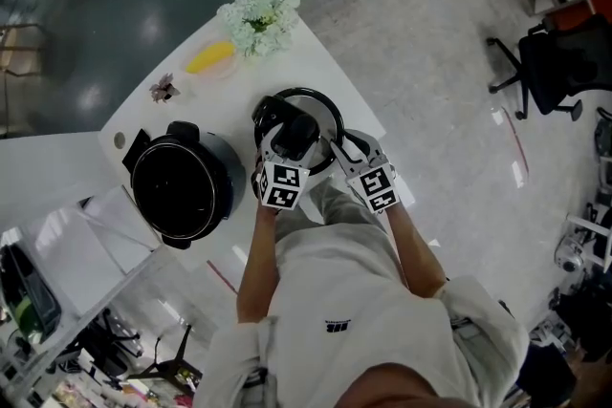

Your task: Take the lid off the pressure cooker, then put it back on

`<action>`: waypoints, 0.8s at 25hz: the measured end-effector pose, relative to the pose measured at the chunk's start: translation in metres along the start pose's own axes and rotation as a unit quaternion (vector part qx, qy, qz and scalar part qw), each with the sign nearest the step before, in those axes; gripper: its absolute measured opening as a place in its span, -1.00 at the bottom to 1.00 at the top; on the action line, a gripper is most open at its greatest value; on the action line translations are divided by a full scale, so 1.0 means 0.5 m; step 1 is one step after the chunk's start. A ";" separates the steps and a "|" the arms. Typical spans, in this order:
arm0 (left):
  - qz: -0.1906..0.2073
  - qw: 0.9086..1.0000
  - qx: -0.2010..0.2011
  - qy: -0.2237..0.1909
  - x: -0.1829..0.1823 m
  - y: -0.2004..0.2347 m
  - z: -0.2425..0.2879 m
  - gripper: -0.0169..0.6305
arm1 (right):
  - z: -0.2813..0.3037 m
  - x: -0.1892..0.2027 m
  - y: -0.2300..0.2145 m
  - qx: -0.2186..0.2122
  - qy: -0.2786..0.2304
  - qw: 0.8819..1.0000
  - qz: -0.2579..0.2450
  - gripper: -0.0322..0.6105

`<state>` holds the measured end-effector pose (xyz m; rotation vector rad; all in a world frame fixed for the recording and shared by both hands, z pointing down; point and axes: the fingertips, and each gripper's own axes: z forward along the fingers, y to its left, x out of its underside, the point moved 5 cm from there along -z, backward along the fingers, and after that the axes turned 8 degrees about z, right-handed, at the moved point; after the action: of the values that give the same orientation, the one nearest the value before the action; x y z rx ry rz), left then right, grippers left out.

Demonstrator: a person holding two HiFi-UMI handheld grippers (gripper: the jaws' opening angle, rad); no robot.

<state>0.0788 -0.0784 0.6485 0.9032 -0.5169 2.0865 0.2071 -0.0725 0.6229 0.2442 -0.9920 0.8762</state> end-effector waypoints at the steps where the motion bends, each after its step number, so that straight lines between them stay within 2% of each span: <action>1: -0.001 1.000 -0.002 -0.006 -0.004 0.000 -0.009 0.12 | -0.005 -0.003 0.002 0.001 -0.003 1.000 -0.001 -0.54; 9: -0.004 1.000 -0.007 -0.025 -0.018 -0.005 -0.079 0.00 | -0.039 -0.014 0.020 0.006 -0.020 1.000 -0.013 -0.54; 20: 0.000 1.000 -0.013 -0.009 -0.006 -0.002 -0.092 0.00 | -0.039 -0.018 0.032 -0.007 -0.018 1.000 -0.015 -0.54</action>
<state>0.0613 -0.0513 0.6158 0.9080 -0.5518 2.0692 0.2054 -0.0561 0.6017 0.2629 -1.0255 0.8388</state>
